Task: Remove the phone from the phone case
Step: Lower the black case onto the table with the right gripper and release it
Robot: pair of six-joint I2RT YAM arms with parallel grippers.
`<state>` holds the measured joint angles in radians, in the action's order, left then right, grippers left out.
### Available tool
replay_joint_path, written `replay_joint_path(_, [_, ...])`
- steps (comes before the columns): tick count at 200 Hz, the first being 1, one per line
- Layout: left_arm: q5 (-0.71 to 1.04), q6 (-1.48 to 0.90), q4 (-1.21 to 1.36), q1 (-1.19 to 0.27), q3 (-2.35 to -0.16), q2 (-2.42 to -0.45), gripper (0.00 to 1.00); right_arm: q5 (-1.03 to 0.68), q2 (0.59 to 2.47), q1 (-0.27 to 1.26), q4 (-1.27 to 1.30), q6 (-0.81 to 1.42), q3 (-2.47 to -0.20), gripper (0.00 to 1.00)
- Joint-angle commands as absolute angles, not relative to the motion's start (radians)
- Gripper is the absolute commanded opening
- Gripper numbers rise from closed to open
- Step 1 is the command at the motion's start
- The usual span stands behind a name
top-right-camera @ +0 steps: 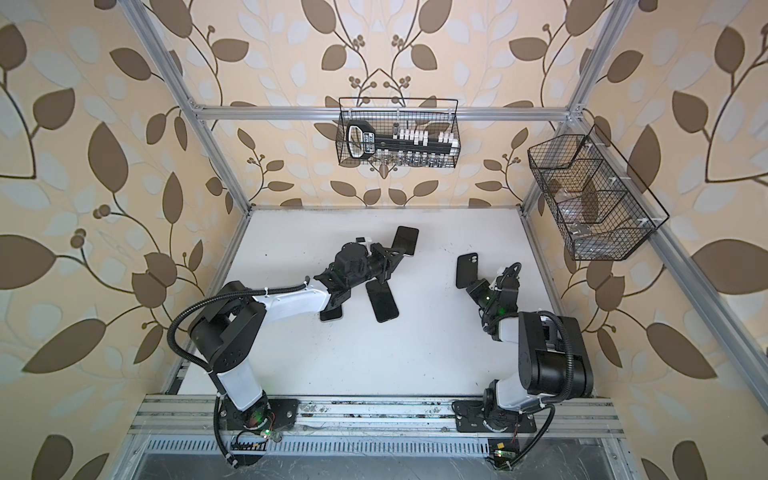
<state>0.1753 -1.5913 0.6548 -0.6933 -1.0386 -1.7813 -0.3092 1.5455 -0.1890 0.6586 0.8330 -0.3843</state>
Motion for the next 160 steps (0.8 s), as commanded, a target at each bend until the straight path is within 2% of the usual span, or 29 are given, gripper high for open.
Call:
replay_joint_path(1, [0.167, -1.548, 0.775, -0.695, -1.107, -1.778, 0.00, -0.366, 1.606, -0.217, 0.560, 0.776, -0.428, 0.07])
replay_joint_path(51, [0.158, -1.526, 0.763, -0.695, -1.140, -1.837, 0.00, -0.319, 1.635, -0.249, 0.523, 0.746, -0.466, 0.11])
replay_joint_path(107, [0.143, -1.493, 0.773, -0.695, -1.175, -1.928, 0.00, -0.225, 1.557, -0.253, 0.498, 0.760, -0.441, 0.20])
replay_joint_path(140, [0.133, -1.477, 0.781, -0.695, -1.187, -1.957, 0.00, -0.208, 1.517, -0.272, 0.480, 0.762, -0.433, 0.32])
replay_joint_path(160, [0.119, -1.458, 0.767, -0.696, -1.186, -1.960, 0.00, -0.182, 1.485, -0.277, 0.460, 0.761, -0.428, 0.47])
